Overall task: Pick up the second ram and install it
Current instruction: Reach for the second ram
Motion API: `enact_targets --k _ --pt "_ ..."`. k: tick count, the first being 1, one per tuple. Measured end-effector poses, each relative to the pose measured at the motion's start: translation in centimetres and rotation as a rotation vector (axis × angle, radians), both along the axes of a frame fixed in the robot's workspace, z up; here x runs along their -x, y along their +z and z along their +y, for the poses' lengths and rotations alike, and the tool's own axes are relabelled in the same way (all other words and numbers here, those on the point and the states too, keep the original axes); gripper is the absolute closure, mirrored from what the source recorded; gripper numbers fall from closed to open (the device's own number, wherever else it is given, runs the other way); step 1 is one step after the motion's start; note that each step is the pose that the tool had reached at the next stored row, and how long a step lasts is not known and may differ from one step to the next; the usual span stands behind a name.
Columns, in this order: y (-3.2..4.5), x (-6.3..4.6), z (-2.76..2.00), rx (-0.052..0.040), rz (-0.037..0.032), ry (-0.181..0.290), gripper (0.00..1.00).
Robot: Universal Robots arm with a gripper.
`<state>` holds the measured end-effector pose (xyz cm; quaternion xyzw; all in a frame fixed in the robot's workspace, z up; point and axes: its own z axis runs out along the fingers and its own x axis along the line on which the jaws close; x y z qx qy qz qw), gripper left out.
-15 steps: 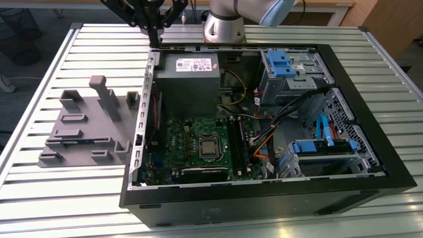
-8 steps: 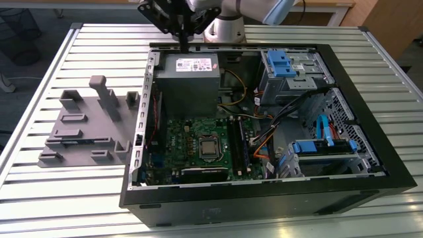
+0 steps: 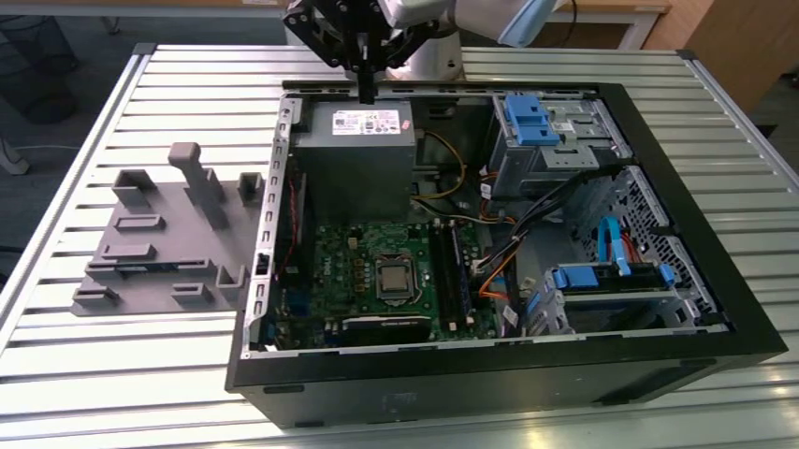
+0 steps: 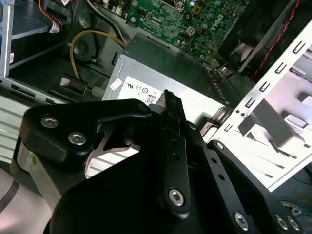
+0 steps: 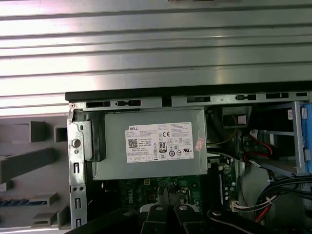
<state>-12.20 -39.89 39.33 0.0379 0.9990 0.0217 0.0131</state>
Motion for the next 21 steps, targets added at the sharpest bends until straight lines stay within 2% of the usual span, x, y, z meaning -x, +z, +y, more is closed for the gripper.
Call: enact_targets --k 12,21 --pt "0.01 0.1 0.0 0.0001 0.0 0.0 0.89" --pt "0.01 2.1 0.0 0.0001 0.0001 0.0 0.89"
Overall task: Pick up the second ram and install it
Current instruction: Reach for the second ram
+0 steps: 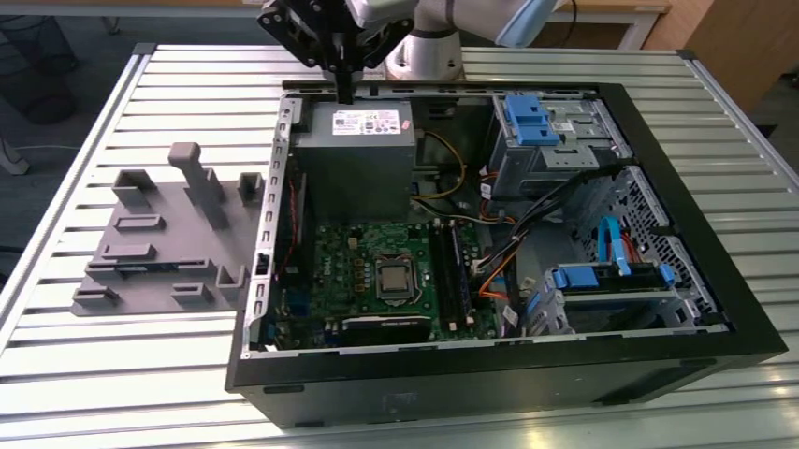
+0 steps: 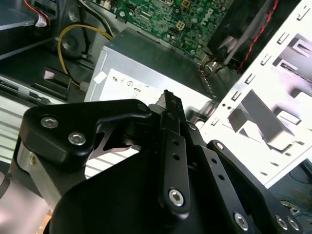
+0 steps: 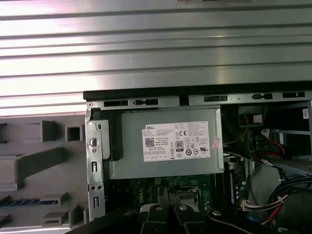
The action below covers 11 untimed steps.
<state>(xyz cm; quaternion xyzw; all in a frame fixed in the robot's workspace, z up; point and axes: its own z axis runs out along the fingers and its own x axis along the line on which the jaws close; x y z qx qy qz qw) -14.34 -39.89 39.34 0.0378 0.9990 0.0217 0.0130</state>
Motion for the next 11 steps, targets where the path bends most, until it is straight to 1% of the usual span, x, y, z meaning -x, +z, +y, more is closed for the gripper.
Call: enact_targets --k 6,11 --pt "-0.01 1.3 0.0 -0.0001 0.0 0.0 0.89" --pt "-0.01 2.6 0.0 -0.0001 -0.0001 0.0 0.89"
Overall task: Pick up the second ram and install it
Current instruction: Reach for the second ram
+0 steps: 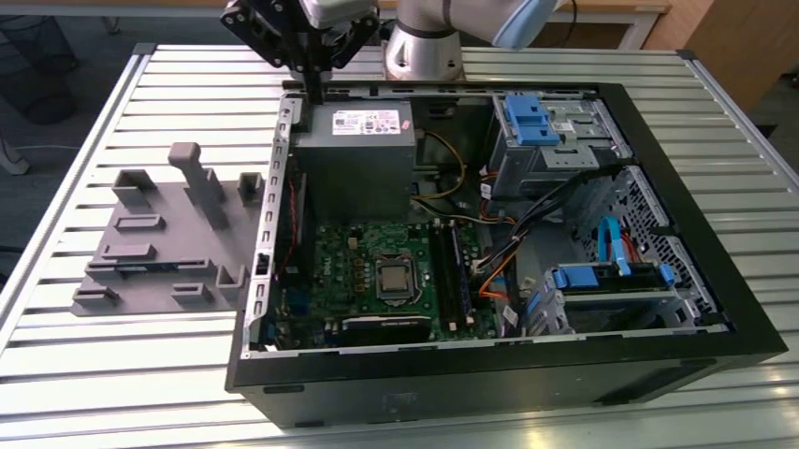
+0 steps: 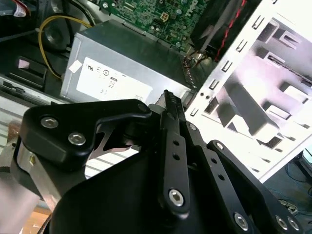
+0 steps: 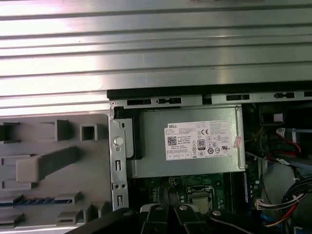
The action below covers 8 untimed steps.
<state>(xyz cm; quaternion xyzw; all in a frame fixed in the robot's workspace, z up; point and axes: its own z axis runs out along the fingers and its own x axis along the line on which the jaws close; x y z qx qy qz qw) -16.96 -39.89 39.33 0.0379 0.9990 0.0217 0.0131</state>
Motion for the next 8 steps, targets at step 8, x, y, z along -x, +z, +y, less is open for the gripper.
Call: enact_targets --k 8 --pt "0.0 3.4 0.0 0.0001 0.0001 0.0 0.89"
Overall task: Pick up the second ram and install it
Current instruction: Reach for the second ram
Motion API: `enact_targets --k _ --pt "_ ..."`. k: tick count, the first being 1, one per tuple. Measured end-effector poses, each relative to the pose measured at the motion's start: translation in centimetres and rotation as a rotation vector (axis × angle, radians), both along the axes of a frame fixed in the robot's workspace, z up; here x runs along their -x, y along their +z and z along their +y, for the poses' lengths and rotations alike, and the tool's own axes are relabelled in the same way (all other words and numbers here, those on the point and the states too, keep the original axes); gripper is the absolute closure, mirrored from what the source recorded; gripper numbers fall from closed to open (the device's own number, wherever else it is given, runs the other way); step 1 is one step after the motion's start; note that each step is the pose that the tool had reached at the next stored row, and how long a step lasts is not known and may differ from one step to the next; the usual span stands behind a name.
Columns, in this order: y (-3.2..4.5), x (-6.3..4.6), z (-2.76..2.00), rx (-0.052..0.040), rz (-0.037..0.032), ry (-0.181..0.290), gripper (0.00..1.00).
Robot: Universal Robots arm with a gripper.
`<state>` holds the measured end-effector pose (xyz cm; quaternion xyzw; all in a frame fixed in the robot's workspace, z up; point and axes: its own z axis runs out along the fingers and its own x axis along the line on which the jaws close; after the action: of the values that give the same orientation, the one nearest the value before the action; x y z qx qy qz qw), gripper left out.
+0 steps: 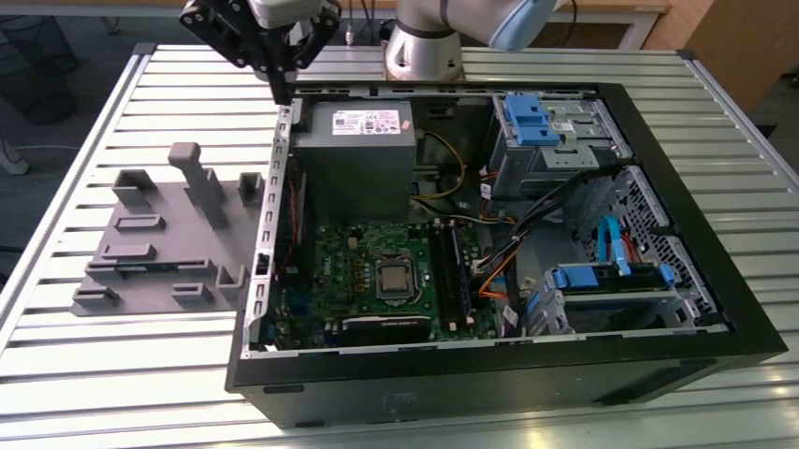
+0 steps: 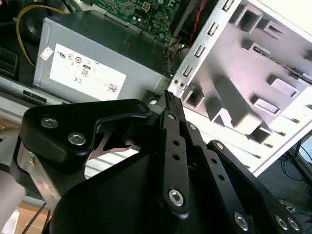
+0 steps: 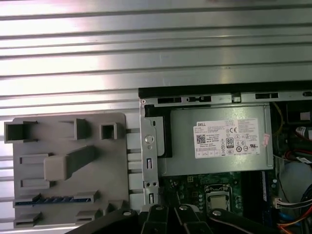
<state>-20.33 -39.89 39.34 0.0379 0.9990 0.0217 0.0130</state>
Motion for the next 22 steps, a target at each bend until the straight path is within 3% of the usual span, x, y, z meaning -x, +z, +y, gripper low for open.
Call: enact_targets --k 6,15,22 --pt "-0.01 2.0 0.0 -0.0001 -0.0001 0.0 0.89" --pt "0.0 2.4 0.0 -0.0001 -0.0001 0.0 0.89" --pt "-0.01 3.9 0.0 -0.0001 -0.0001 0.0 0.89"
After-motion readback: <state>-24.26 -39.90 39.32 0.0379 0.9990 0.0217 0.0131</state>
